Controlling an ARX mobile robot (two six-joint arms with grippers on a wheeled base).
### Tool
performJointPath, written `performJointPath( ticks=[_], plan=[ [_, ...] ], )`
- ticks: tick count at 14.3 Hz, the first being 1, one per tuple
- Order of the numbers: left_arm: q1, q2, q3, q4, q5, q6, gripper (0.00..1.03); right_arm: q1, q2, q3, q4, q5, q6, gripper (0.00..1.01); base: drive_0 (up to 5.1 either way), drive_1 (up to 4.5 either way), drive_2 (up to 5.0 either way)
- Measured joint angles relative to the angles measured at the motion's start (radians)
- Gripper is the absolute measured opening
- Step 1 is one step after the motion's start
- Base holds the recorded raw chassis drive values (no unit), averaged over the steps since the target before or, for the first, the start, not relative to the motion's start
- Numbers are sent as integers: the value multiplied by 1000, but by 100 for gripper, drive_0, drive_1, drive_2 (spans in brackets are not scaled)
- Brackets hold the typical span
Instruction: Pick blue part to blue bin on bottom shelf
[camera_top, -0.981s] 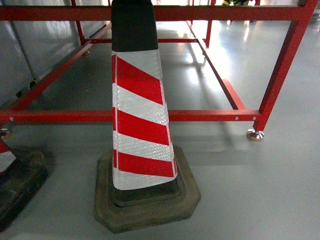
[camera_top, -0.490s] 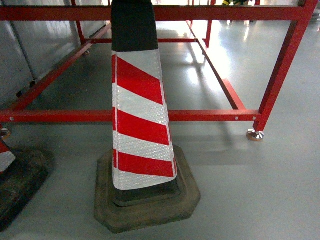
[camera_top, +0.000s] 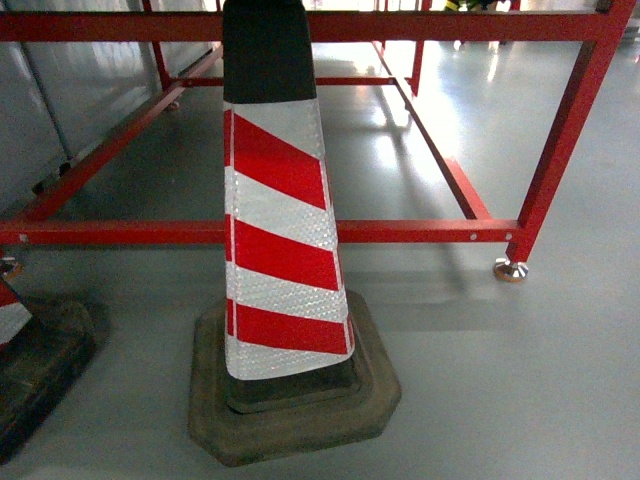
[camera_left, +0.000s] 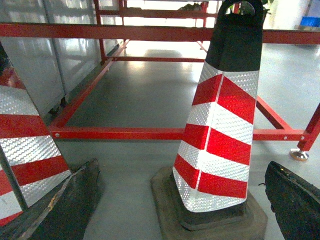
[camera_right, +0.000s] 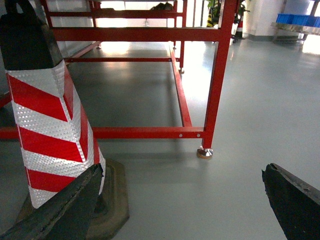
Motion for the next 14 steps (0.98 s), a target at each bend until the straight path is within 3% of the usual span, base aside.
performJointPath(
  ticks=[14],
  plan=[
    [0,0,0,-2,0,1,98,0,0,0,1,0,-1,98,0,0,0]
  ],
)
